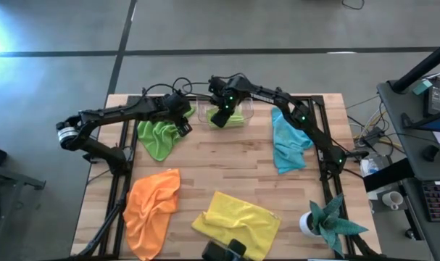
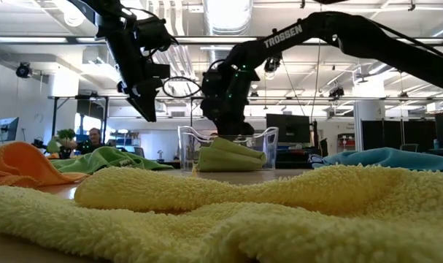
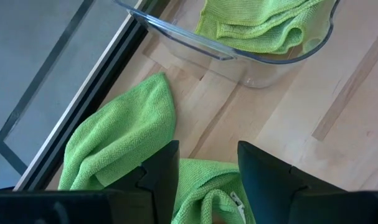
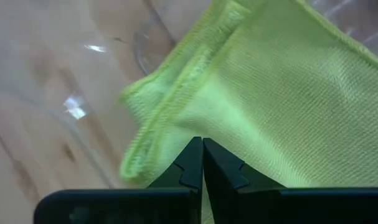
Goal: Fold microfiber towels
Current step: Put the green microfiber towel into the transparent bin, then fold the yellow microfiber towel
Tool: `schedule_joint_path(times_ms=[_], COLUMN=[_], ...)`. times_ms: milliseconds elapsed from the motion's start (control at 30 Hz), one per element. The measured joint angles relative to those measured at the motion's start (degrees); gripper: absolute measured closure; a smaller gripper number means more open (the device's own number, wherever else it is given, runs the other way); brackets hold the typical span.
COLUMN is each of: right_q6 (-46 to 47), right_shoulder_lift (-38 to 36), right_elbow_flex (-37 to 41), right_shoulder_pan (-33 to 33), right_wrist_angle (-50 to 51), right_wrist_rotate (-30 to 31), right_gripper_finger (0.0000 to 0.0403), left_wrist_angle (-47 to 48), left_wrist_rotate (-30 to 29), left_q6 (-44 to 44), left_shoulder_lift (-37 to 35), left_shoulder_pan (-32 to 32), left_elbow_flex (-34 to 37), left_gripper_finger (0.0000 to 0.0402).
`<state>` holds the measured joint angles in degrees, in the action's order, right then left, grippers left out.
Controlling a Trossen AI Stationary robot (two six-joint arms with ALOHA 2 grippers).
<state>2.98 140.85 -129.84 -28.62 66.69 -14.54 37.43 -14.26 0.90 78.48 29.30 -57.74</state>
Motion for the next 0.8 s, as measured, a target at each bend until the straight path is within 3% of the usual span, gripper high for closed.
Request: schedule_joint_path(times_ms=[233,800], right_q6=[0.89,4.52], right_shoulder_lift=[-0.03,-0.03], right_elbow_flex=[2.49,3.75], right_shoulder_pan=[0.00,0.06], right_wrist_angle=[-1.94,-8.46], right_wrist_rotate=[-3.84,-3.41], right_gripper_finger=[0.0394,0.0394], left_wrist_angle=[-0.11,-0.96], left_wrist_rotate=[0.00,0.01], left_q6=[0.01,-0.03], left_shoulder_lift=[0.00,0.00], left_shoulder_pan=[0.00,0.00], left_elbow_flex=[0.00,-0.09], left_gripper_finger=[0.0253,0.0253])
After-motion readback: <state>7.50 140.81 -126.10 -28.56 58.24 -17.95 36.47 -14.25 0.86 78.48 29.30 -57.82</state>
